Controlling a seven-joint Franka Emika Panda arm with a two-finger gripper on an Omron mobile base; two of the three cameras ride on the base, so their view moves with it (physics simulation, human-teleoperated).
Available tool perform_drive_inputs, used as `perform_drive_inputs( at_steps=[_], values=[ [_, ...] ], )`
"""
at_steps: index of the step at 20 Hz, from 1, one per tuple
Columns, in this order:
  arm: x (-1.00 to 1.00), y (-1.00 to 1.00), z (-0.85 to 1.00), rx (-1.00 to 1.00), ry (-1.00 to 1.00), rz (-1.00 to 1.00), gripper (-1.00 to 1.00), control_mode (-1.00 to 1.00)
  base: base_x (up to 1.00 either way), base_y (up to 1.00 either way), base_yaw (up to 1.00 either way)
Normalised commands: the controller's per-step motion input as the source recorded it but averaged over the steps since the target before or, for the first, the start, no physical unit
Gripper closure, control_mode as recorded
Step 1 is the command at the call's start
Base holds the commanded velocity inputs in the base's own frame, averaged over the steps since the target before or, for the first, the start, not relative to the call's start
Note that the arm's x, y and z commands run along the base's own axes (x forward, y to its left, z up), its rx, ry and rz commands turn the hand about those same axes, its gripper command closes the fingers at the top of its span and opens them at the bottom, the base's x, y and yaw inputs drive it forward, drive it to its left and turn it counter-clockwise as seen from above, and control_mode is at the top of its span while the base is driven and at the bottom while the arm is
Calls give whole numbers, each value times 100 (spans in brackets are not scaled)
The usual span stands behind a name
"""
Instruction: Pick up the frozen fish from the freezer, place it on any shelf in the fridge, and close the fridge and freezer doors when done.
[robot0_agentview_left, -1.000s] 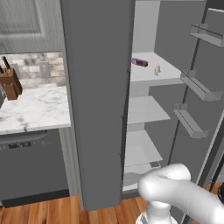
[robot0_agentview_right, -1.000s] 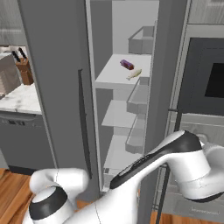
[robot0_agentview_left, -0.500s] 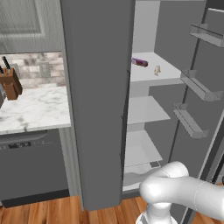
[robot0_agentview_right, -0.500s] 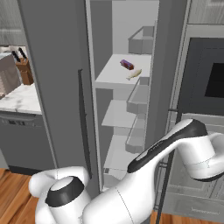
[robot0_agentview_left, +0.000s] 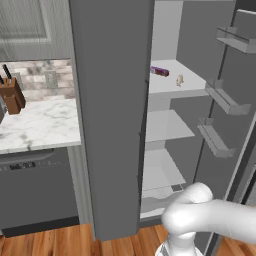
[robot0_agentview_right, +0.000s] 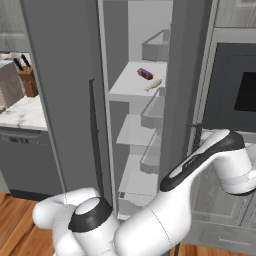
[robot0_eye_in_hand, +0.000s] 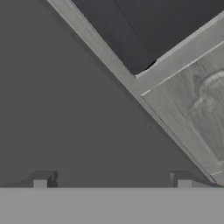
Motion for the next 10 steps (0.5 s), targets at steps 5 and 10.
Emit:
perform_drive_inputs(
  at_steps=[5, 10],
  values=[
    [56, 99, 0, 6, 0, 23, -100, -100, 0, 0, 0],
    [53, 100, 0, 5, -2, 20, -100, -100, 0, 0, 0]
  ],
)
